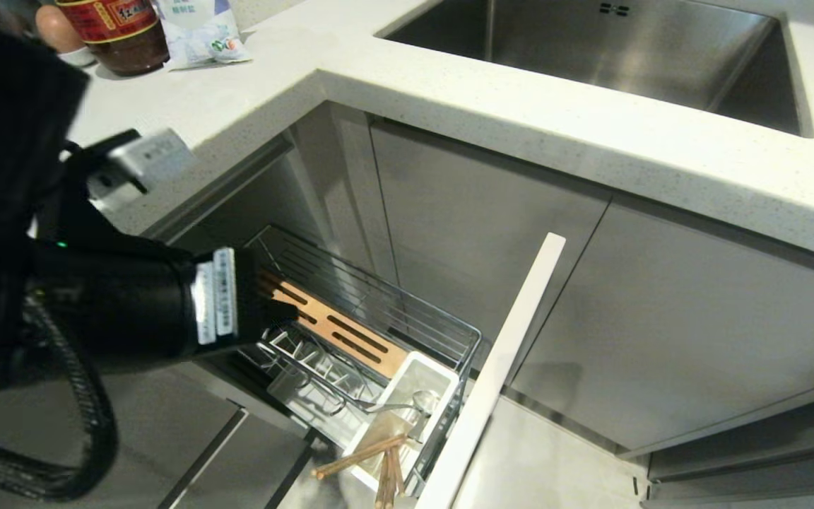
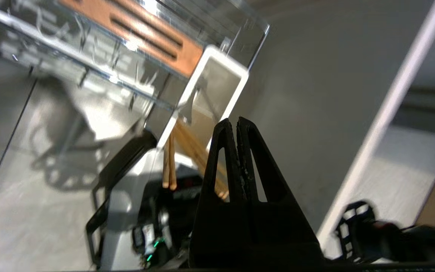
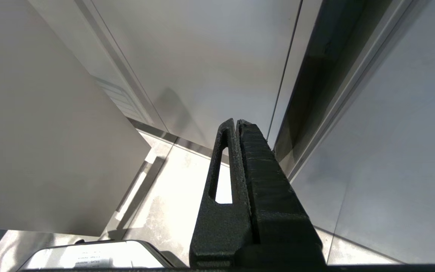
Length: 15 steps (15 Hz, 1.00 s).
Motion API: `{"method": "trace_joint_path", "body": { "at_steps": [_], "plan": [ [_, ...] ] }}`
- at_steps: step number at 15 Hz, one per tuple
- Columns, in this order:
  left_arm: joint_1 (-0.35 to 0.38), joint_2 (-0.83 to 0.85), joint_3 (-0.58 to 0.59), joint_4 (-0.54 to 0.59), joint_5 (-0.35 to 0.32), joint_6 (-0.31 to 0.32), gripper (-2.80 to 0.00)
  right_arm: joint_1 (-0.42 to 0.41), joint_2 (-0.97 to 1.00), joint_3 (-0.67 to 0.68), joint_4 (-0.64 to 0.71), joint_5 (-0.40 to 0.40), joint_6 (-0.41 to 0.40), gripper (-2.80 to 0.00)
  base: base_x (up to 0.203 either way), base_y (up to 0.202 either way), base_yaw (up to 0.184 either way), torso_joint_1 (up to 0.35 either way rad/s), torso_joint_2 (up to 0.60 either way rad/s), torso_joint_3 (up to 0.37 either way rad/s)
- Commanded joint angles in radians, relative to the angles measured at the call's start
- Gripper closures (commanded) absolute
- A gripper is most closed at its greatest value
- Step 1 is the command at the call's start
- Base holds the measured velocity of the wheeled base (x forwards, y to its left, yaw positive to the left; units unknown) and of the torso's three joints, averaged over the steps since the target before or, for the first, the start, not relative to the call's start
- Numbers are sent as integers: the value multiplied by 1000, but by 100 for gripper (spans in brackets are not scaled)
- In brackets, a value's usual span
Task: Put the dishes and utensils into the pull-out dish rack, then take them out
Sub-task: Take the fork out of the cupboard
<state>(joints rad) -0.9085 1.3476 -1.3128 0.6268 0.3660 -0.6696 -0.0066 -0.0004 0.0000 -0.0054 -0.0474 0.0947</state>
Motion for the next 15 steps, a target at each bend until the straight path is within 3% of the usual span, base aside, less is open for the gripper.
{"method": "trace_joint_path", "body": {
  "at_steps": [1,4,7,9,15],
  "plan": [
    [-16,99,33,5,0,-9,0,0,-4,0,-1,0,0,0,0,0,0,0,0,0],
    [-17,187,46,8,-1,-80,0,0,-4,0,-1,0,0,0,0,0,0,0,0,0],
    [-14,248,48,14,-2,-273,0,-1,-4,0,-1,0,0,0,0,0,0,0,0,0],
    [-16,277,47,16,6,-360,0,0,-3,0,-1,0,0,0,0,0,0,0,0,0],
    [11,312,68,-8,24,-400,0,0,-4,0,-1,0,0,0,0,0,0,0,0,0]
  ]
}}
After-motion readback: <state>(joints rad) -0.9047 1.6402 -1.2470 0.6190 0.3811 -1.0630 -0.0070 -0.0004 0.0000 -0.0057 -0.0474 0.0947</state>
